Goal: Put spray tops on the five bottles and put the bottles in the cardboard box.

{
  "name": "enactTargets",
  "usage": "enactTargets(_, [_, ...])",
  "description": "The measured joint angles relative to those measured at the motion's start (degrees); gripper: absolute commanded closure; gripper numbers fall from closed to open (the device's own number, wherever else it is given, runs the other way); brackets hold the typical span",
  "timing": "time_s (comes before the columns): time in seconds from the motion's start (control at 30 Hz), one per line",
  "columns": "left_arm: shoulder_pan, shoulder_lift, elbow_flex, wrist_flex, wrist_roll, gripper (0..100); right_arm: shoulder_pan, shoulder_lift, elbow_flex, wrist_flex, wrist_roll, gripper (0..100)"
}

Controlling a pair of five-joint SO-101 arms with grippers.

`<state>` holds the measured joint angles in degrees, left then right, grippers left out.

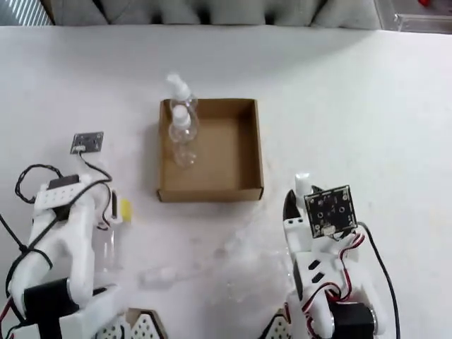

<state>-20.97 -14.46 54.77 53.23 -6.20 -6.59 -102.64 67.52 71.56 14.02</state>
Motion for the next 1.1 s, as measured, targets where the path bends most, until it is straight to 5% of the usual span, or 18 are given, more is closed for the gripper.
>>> enactTargets(0.4, [0.00, -3.43, 0.00, -0.09, 0.97, 98, 0.00, 0.00, 2.90, -0.88, 0.00, 98.2])
enactTargets(0.83, [0.44, -39.30, 0.00, 4.57, 8.88, 98, 0.00, 0.00, 2.90, -3.60, 0.00, 98.2])
enactTargets(1.1, [11.52, -62.24, 0.00, 4.57, 12.84, 98, 0.00, 0.00, 2.90, -22.68, -0.09, 98.2])
